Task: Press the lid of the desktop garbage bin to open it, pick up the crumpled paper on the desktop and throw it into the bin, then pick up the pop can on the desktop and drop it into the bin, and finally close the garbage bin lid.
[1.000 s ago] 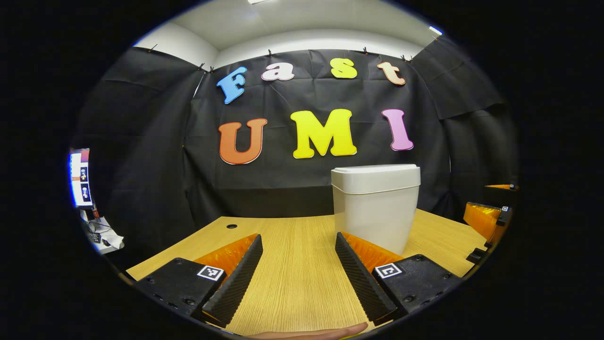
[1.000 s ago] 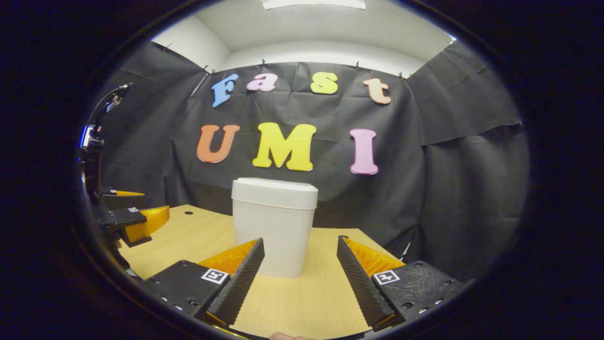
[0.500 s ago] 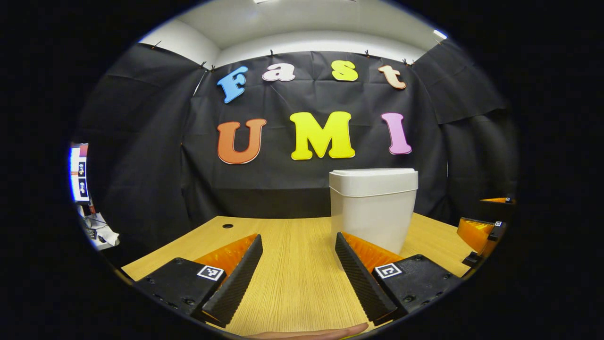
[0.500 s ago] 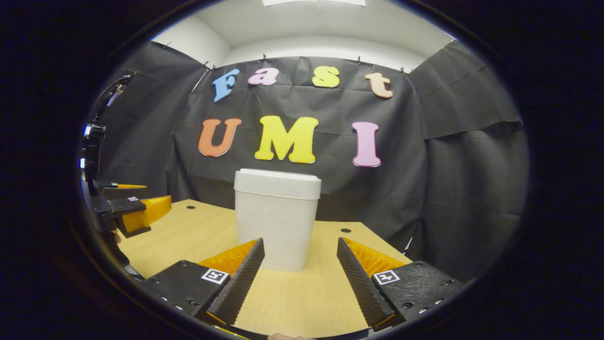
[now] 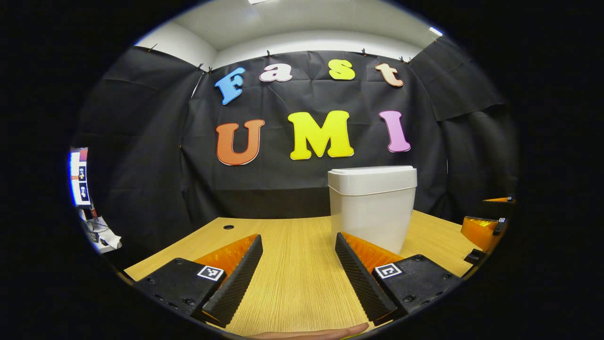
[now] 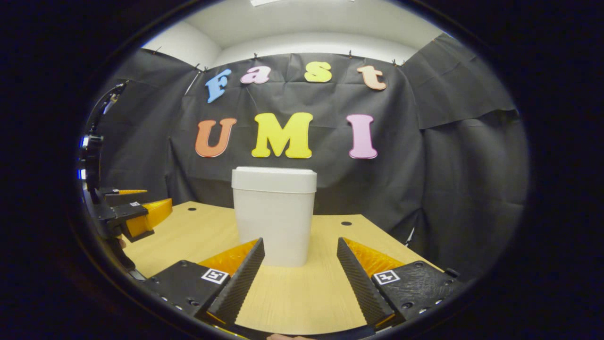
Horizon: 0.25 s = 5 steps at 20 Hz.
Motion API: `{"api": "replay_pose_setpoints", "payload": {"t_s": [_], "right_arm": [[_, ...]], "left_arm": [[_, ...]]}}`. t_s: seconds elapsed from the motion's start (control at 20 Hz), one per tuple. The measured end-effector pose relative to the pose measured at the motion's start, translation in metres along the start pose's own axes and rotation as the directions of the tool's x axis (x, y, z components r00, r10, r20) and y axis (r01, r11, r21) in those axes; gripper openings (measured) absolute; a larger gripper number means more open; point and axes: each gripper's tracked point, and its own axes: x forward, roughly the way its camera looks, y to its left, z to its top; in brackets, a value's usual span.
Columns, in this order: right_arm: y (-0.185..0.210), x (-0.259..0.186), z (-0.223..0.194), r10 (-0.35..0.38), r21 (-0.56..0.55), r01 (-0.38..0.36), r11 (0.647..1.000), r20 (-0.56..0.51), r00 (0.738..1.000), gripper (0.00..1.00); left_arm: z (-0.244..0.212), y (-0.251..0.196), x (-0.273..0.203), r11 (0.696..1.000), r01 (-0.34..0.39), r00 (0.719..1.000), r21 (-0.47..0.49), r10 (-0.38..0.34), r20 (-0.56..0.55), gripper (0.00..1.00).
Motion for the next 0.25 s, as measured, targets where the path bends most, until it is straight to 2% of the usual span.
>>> {"api": "replay_pose_setpoints", "payload": {"t_s": [0.25], "right_arm": [[0.0015,-0.0009,0.0015,0.005,0.015,-0.005,1.0,0.011,1.0,0.95]], "left_arm": [[-0.0019,0.0003,0.0016,1.0,0.002,1.0,-0.005,-0.002,-0.006,1.0]]}}
